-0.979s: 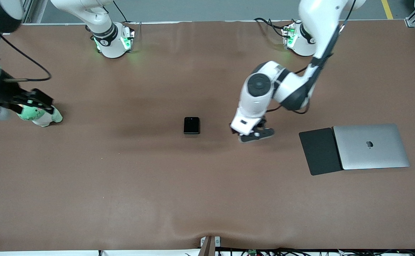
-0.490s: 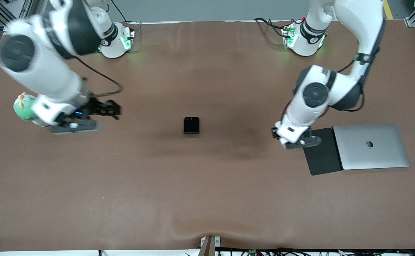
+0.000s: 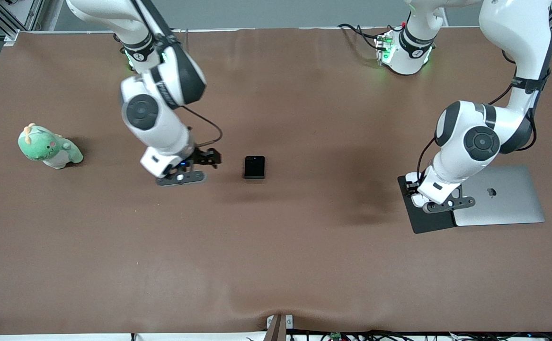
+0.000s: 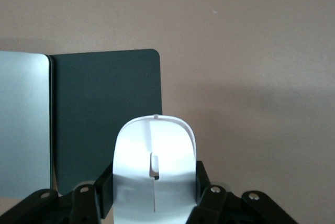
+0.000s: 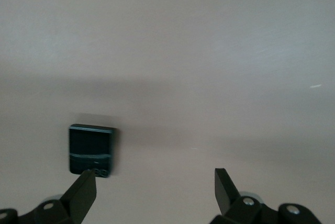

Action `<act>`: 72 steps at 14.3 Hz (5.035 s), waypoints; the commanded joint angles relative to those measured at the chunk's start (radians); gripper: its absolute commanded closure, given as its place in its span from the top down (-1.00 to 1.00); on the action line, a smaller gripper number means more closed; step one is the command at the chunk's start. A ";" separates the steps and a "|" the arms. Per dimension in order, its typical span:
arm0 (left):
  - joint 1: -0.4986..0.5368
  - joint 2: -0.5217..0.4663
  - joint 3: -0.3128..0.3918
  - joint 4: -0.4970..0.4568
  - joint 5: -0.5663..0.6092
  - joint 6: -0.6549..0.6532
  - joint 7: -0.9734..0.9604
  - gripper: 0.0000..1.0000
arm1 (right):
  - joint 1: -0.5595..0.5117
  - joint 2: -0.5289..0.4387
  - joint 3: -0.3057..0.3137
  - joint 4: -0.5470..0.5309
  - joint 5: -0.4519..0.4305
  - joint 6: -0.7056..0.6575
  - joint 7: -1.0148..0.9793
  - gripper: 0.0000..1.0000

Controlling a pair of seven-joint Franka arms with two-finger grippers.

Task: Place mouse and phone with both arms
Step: 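Lower the mouse onto the pad while the right gripper grasps the phone, then release the mouse and raise the left gripper while the right gripper carries the phone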

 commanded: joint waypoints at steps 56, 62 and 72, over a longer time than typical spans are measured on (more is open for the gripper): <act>-0.199 -0.366 0.166 0.368 -0.215 -0.666 0.304 1.00 | -0.521 -0.063 -0.043 0.069 -0.166 -0.364 -0.361 -1.00; -0.230 -0.400 0.201 0.328 -0.210 -0.686 0.301 1.00 | -0.610 -0.097 -0.043 -0.133 -0.153 -0.181 -0.479 -1.00; -0.150 -0.394 0.105 0.332 -0.209 -0.675 0.295 1.00 | -0.693 -0.106 -0.043 -0.420 -0.153 0.142 -0.597 -1.00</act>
